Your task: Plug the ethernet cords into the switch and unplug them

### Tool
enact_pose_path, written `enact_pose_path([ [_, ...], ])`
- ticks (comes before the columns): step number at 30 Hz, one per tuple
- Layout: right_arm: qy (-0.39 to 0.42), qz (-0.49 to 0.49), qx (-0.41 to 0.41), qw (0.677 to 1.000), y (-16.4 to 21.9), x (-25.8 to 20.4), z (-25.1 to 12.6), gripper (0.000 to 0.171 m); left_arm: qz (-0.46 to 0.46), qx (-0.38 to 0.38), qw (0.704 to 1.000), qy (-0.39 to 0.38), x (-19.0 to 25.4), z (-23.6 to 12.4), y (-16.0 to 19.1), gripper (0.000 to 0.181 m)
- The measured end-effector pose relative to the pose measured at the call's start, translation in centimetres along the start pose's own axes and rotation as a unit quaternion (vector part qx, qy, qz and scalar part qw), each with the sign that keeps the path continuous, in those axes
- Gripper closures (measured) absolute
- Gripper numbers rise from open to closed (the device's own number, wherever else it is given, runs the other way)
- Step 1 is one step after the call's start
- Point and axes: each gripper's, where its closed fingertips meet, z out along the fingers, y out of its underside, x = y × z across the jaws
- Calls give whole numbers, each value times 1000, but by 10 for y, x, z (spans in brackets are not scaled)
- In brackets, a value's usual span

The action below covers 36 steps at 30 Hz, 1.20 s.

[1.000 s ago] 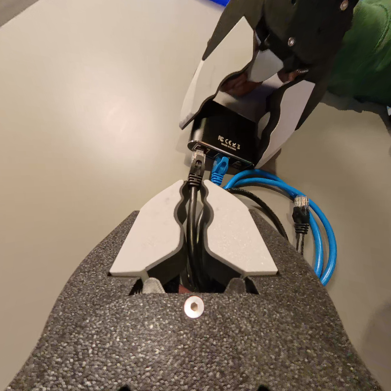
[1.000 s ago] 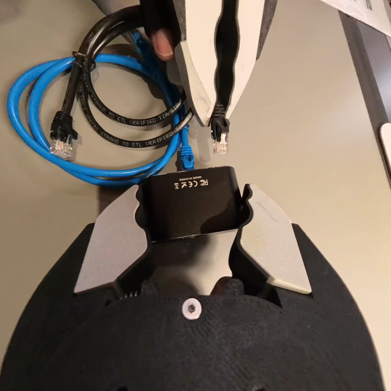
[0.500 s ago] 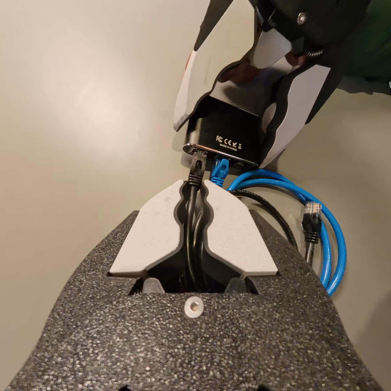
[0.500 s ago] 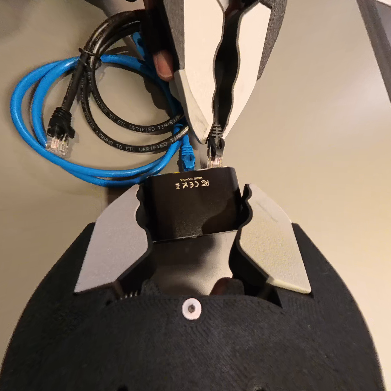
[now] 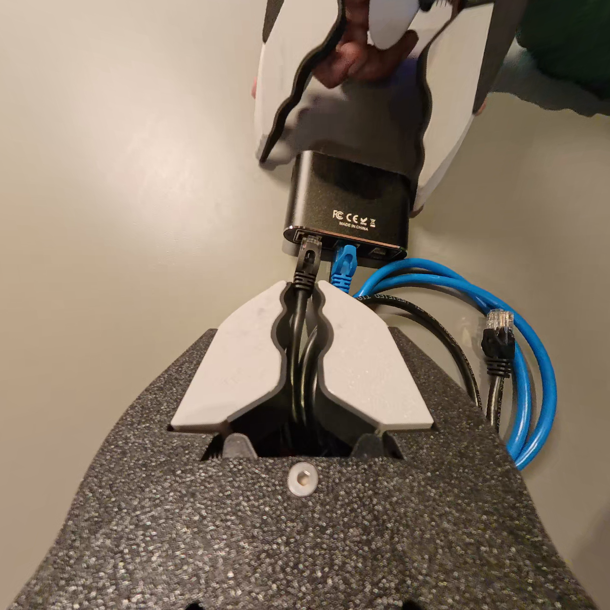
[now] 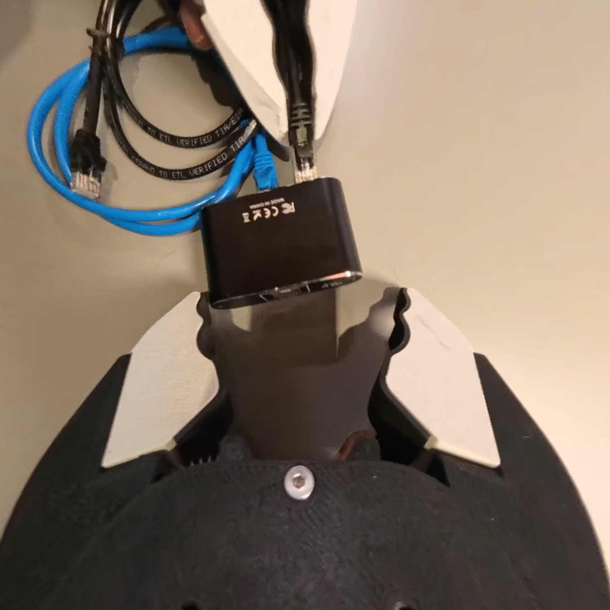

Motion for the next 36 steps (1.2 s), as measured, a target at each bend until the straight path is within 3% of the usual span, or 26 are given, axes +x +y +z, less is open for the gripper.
enact_pose_path([
  [3,-19,-42,-4,999,-12,-11,12,66,11,2,1000,-4,1,1,-2,171],
  [6,-24,-46,-1,999,-23,-18,20,79,22,5,1000,-5,2,1,-3,170],
  [14,19,-56,26,998,-27,-20,17,80,24,51,998,5,5,-9,-13,171],
  [23,32,-84,63,994,-34,-23,11,80,35,42,998,24,9,-14,-5,170],
  [30,38,-110,111,987,-44,-24,1,80,20,146,988,37,-9,-76,-19,170],
  [36,96,-191,158,964,-57,-23,-10,81,-4,206,972,113,1,-129,-17,170],
])
